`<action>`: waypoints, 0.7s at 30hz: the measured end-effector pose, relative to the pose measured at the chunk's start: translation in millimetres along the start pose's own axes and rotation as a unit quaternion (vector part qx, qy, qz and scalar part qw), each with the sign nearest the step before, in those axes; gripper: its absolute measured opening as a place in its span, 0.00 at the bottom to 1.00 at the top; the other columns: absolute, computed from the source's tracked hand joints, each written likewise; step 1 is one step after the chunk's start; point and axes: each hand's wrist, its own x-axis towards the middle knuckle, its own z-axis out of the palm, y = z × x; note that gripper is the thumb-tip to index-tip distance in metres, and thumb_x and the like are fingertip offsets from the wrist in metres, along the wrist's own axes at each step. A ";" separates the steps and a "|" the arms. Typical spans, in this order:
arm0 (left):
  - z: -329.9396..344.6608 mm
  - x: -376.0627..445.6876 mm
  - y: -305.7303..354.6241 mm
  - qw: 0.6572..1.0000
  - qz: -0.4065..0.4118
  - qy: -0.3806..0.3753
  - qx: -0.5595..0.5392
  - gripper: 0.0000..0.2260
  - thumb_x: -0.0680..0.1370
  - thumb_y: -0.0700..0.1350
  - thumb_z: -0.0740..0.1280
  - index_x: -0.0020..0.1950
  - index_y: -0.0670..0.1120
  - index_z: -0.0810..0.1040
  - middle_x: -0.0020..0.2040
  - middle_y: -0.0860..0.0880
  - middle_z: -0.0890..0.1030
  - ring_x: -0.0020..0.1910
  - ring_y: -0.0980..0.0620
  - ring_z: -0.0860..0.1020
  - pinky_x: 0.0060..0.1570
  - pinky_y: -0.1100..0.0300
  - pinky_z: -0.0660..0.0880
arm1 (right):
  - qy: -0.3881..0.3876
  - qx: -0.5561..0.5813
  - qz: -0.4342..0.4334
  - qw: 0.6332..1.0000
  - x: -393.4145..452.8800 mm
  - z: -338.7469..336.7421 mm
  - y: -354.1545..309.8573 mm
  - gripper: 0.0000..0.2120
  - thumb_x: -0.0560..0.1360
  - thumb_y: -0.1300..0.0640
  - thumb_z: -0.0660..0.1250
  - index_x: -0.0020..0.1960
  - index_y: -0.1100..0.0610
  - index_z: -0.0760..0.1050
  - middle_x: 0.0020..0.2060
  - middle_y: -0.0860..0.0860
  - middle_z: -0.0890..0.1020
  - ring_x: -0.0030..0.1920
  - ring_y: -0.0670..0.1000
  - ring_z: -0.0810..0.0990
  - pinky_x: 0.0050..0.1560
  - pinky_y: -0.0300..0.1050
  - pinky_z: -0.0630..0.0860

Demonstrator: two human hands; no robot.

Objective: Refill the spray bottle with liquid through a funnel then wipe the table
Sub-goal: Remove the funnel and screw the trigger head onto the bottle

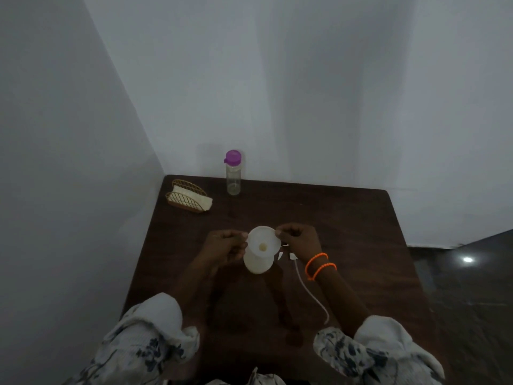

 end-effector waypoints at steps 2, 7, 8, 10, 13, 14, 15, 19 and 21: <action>0.5 -0.8 -0.1 1.000 -0.008 -0.003 -0.001 0.07 0.78 0.42 0.74 0.55 0.44 0.87 0.47 0.42 0.86 0.42 0.48 0.83 0.39 0.56 0.81 | -0.005 -0.014 0.003 1.000 -1.8 -0.3 -0.5 0.04 0.76 0.63 0.71 0.50 0.59 0.84 0.46 0.54 0.86 0.49 0.56 0.85 0.49 0.53 0.84; 1.3 -5.9 10.7 1.000 -0.022 0.000 -0.017 0.07 0.80 0.40 0.72 0.56 0.42 0.86 0.46 0.42 0.86 0.40 0.50 0.82 0.36 0.59 0.81 | -0.033 0.004 0.009 0.999 -3.0 -3.4 -8.8 0.05 0.76 0.62 0.71 0.51 0.60 0.84 0.47 0.54 0.86 0.50 0.55 0.85 0.50 0.51 0.84; 1.2 -8.2 15.4 0.999 -0.024 -0.002 -0.032 0.07 0.79 0.40 0.72 0.56 0.42 0.86 0.45 0.43 0.86 0.39 0.50 0.82 0.36 0.60 0.81 | -0.040 0.015 0.011 0.999 -2.5 -5.5 -12.2 0.05 0.76 0.62 0.71 0.51 0.60 0.84 0.47 0.54 0.86 0.50 0.55 0.85 0.51 0.52 0.84; -0.4 -10.5 27.0 0.998 -0.024 -0.008 -0.051 0.07 0.79 0.41 0.73 0.56 0.42 0.86 0.43 0.44 0.86 0.38 0.52 0.82 0.34 0.61 0.80 | -0.064 0.042 0.014 0.997 -1.3 -11.1 -23.5 0.07 0.76 0.63 0.71 0.53 0.63 0.83 0.48 0.57 0.86 0.50 0.57 0.85 0.49 0.51 0.84; -3.1 -11.1 48.0 0.998 -0.019 -0.036 -0.047 0.10 0.77 0.43 0.74 0.57 0.42 0.86 0.42 0.46 0.86 0.36 0.54 0.82 0.33 0.63 0.78 | -0.110 0.084 0.024 0.990 3.9 -21.8 -44.7 0.09 0.76 0.65 0.70 0.55 0.66 0.81 0.49 0.59 0.85 0.47 0.56 0.85 0.43 0.45 0.84; -2.8 -10.4 55.7 0.998 -0.015 -0.045 -0.048 0.10 0.77 0.44 0.75 0.57 0.42 0.85 0.42 0.46 0.86 0.35 0.55 0.81 0.33 0.63 0.77 | -0.124 0.092 0.026 0.988 6.6 -25.3 -51.4 0.10 0.76 0.65 0.70 0.56 0.67 0.81 0.48 0.59 0.85 0.46 0.55 0.85 0.42 0.45 0.84; -2.0 -9.2 63.2 0.998 -0.009 -0.051 -0.046 0.11 0.77 0.44 0.75 0.57 0.42 0.85 0.41 0.47 0.86 0.35 0.55 0.81 0.33 0.64 0.77 | -0.137 0.101 0.028 0.985 9.8 -28.2 -57.6 0.11 0.76 0.65 0.70 0.57 0.67 0.80 0.48 0.60 0.85 0.46 0.56 0.85 0.41 0.45 0.84; 2.4 -1.1 87.9 0.997 0.013 -0.055 -0.053 0.10 0.78 0.42 0.74 0.58 0.40 0.84 0.43 0.44 0.87 0.37 0.53 0.84 0.33 0.64 0.80 | -0.150 0.056 -0.001 0.987 25.8 -34.2 -73.1 0.12 0.77 0.66 0.69 0.60 0.66 0.80 0.51 0.62 0.84 0.47 0.55 0.84 0.41 0.44 0.84; 4.2 7.8 95.0 0.997 0.012 -0.050 -0.060 0.11 0.77 0.40 0.74 0.58 0.39 0.84 0.46 0.42 0.87 0.42 0.51 0.86 0.35 0.63 0.82 | -0.136 0.047 -0.014 0.990 34.5 -31.5 -74.3 0.12 0.77 0.67 0.69 0.59 0.65 0.80 0.51 0.62 0.84 0.47 0.55 0.84 0.40 0.43 0.83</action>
